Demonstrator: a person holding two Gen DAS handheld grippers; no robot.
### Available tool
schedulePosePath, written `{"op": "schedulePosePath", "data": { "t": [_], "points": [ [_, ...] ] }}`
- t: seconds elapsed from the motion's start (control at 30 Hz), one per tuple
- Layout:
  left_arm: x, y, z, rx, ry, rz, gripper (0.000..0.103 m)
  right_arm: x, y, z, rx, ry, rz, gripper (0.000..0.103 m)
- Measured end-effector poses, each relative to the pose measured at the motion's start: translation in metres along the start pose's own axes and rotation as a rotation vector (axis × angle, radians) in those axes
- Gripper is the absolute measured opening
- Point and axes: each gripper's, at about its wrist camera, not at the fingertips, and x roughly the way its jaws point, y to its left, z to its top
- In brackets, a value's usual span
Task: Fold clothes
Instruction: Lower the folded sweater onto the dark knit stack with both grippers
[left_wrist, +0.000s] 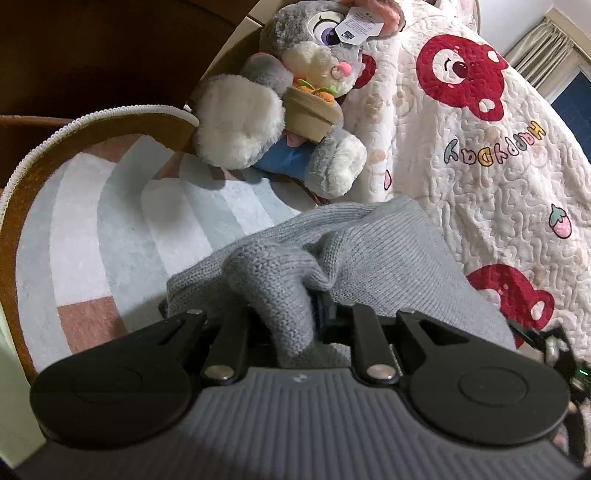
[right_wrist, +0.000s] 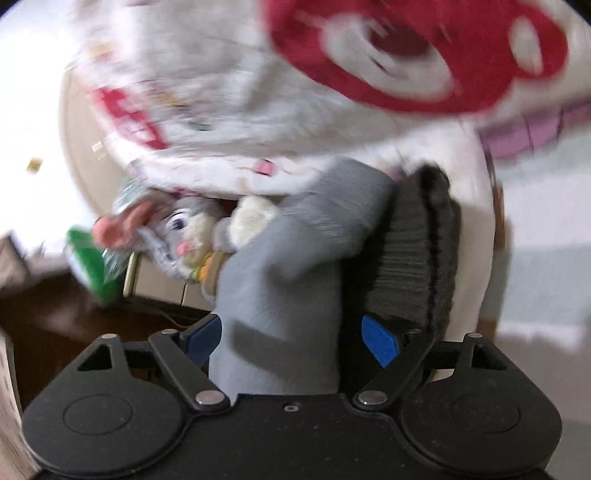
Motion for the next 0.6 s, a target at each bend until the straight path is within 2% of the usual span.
{"op": "schedulePosePath", "data": {
  "t": [0.03,0.07,0.1,0.13,0.17,0.2,0.27,0.3,0.37,0.43,0.47,0.5,0.57,0.6],
  "points": [
    [0.000,0.000,0.000,0.000,-0.002,-0.001,0.015,0.011,-0.004,0.005,0.004,0.001,0.012,0.089],
    [-0.001,0.001,0.001,-0.001,-0.003,-0.003,0.015,0.019,-0.003,0.006,-0.050,-0.014,0.016,0.088],
    [-0.002,0.001,0.001,0.000,-0.008,-0.007,0.015,0.024,0.003,0.005,-0.138,-0.035,-0.001,0.076],
    [-0.003,0.000,0.000,0.004,-0.018,-0.015,0.015,0.027,0.012,0.003,-0.242,-0.062,-0.028,0.039],
    [-0.004,-0.002,0.000,0.015,-0.025,-0.024,0.015,0.027,0.025,0.000,-0.345,-0.091,-0.052,0.035],
    [-0.005,-0.004,0.000,0.027,-0.031,-0.032,0.015,0.020,0.039,-0.005,-0.426,-0.135,-0.047,0.032],
    [-0.006,-0.003,0.001,0.021,-0.033,-0.060,0.015,-0.003,0.062,-0.018,-0.536,-0.253,0.021,0.028],
    [-0.006,-0.002,0.002,0.012,-0.032,-0.076,0.015,-0.011,0.068,-0.026,-0.592,-0.293,0.003,0.023],
    [-0.003,0.001,0.001,-0.011,-0.021,-0.098,0.015,-0.008,0.066,-0.036,-0.711,-0.312,-0.148,0.021],
    [0.002,0.001,-0.001,-0.018,-0.009,-0.108,0.023,-0.003,0.061,-0.045,-0.812,-0.320,-0.306,0.022],
    [0.003,-0.001,-0.003,-0.013,-0.011,-0.103,0.025,0.003,0.054,-0.045,-0.827,-0.303,-0.390,0.023],
    [0.002,-0.004,-0.004,-0.003,-0.021,-0.095,0.026,0.004,0.049,-0.047,-0.829,-0.293,-0.446,0.029],
    [-0.009,-0.007,-0.001,0.003,-0.059,-0.090,0.027,-0.007,0.044,-0.055,-0.806,-0.306,-0.482,0.030],
    [-0.017,-0.008,0.002,0.004,-0.082,-0.089,0.033,-0.018,0.043,-0.061,-0.774,-0.312,-0.439,0.033]
  ]
}}
